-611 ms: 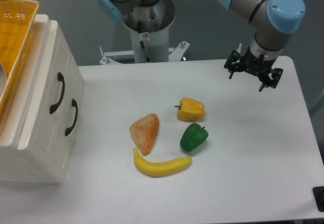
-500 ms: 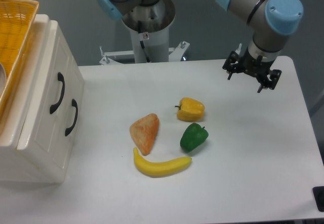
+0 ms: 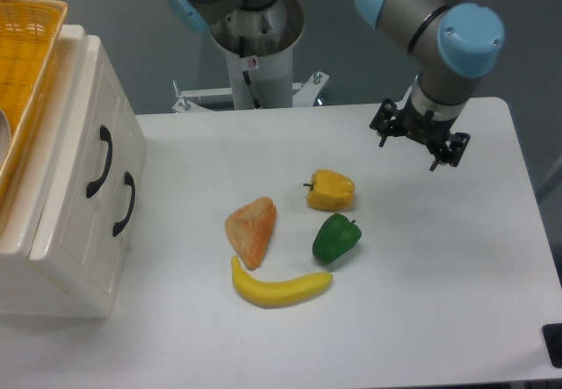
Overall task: Slide open the top white drawer
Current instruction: 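Move the open gripper across the table toward the white cabinet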
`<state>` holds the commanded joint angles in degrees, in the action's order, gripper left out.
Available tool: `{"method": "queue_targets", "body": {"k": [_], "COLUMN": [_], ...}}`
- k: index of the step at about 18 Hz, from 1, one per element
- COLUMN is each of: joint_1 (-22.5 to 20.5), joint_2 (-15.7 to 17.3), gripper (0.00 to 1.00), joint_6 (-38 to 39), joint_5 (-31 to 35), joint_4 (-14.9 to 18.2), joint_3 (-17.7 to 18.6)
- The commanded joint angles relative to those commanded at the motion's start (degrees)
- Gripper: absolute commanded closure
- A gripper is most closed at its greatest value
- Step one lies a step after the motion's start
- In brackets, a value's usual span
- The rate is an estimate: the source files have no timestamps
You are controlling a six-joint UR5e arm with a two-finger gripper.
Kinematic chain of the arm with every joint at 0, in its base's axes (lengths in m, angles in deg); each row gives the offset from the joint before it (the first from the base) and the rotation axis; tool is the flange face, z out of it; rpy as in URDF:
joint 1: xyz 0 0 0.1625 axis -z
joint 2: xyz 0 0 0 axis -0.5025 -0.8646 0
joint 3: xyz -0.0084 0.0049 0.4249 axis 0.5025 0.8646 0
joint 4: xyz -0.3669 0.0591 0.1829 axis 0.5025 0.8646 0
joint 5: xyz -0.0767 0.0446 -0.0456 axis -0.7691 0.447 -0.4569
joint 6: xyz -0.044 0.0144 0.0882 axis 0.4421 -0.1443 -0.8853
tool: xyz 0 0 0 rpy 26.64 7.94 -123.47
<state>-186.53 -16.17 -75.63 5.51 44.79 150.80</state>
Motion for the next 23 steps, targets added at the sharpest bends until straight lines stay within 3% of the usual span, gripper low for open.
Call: {"method": "queue_targets", "body": {"k": [8,16,23], "joint_1": [7.4,15.0,18.2], "joint_2": [0.5,0.2,0.0], "gripper": [0.0,0.0,0.0], "joint_6": [12.2,31.6,36.6], "joint_5": [-1.4,-3.7,-5.5], "joint_4": [0.1,-0.5,-0.5], "joint_3": [0.3,0.0,0.0]}}
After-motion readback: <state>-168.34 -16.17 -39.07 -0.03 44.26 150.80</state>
